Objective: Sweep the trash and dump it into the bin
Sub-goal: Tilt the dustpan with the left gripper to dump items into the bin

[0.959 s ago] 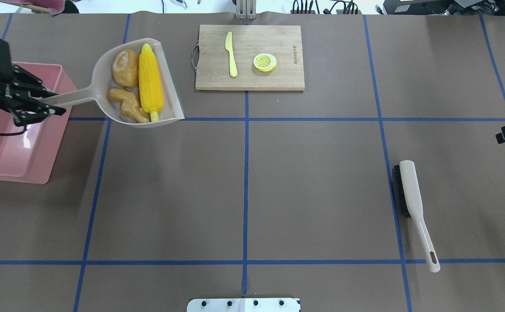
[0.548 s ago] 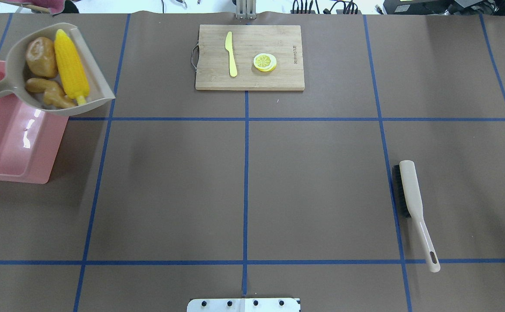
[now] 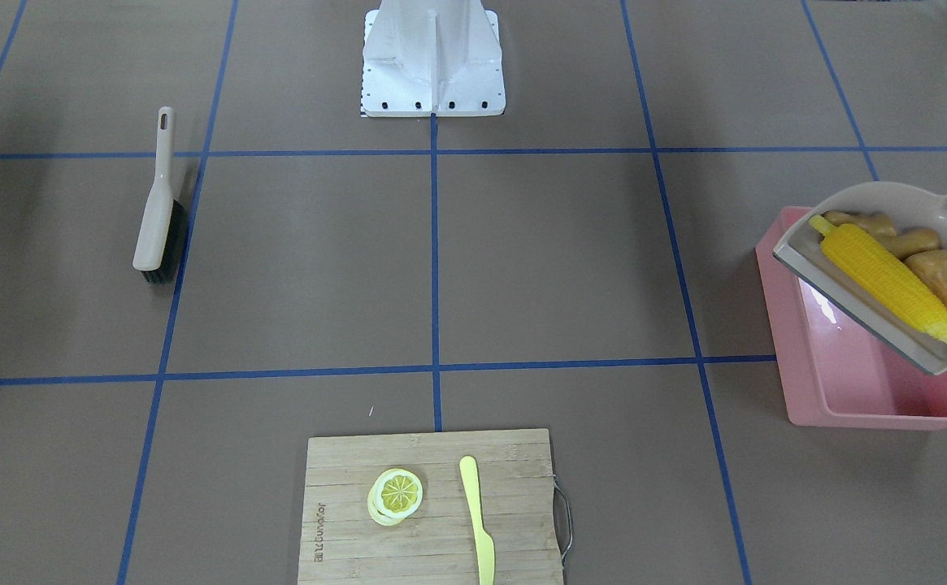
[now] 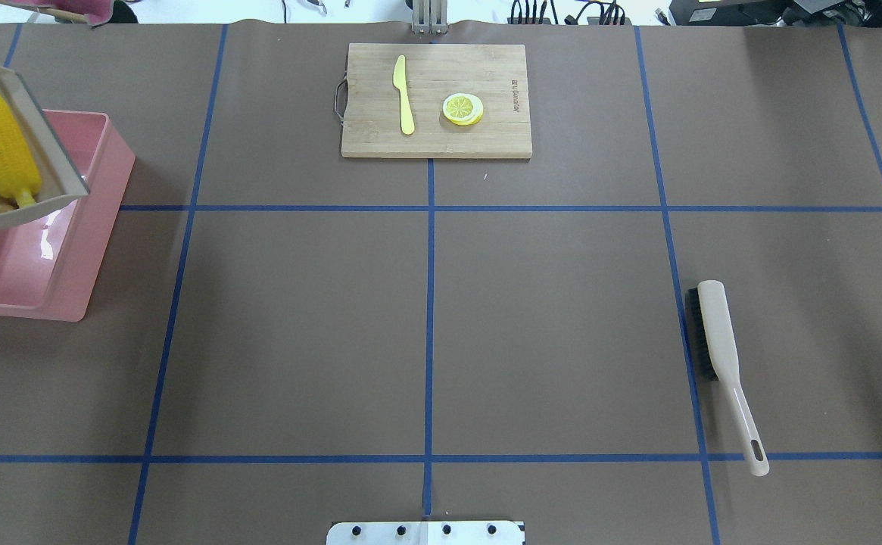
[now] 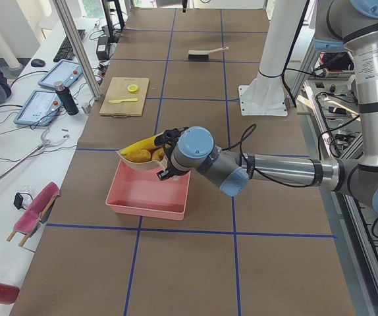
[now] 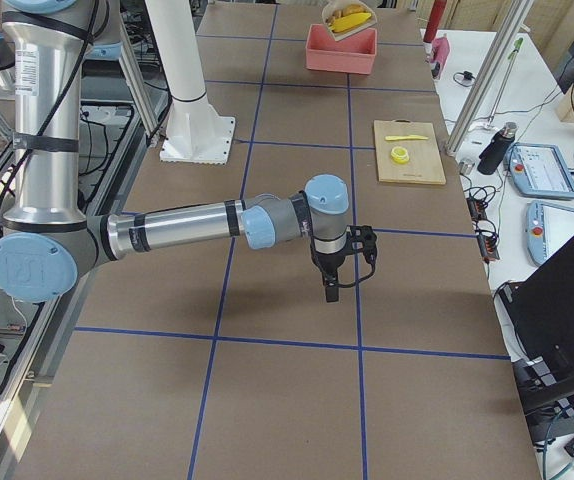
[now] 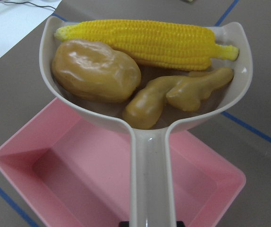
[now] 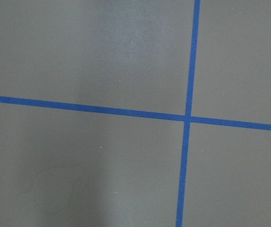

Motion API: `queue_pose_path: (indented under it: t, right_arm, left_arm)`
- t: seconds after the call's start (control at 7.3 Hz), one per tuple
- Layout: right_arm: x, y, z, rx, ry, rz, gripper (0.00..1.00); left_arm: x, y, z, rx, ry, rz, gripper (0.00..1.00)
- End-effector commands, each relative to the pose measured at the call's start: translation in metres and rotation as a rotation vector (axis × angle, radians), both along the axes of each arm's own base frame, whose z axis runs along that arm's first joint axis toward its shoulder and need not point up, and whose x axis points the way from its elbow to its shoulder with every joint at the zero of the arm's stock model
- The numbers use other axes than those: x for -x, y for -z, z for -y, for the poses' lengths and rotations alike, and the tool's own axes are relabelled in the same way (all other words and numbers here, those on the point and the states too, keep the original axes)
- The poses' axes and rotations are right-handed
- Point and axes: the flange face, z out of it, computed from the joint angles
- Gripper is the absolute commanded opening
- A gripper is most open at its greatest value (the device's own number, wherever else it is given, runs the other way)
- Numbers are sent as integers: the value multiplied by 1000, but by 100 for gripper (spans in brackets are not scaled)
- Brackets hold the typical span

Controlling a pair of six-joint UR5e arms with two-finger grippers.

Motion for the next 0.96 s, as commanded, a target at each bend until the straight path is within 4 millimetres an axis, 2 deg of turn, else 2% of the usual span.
queue_pose_path:
  t: [0.0, 0.14, 0.27, 0.41, 0.69, 0.82]
  right_arm:
    - [-28, -21, 4, 15, -27, -4, 100]
    - [-32, -29, 11, 27, -35, -6, 100]
    - [-44, -35, 17, 36, -55, -3, 100]
    - [-52, -39, 17, 31, -51, 11, 100]
    - [-50, -37, 19, 40, -50, 49, 100]
    - [-59, -45, 11, 48, -53, 69, 100]
  left_arm:
    - [28, -29, -12, 57, -36, 67, 0]
    - [34, -36, -10, 49, -46, 142, 0]
    - [43, -38, -9, 54, -66, 221, 0]
    - [64, -28, -2, 47, -67, 289, 0]
    - [92, 0, 13, 25, -74, 462, 0]
    - [100, 8, 14, 12, -72, 534, 0]
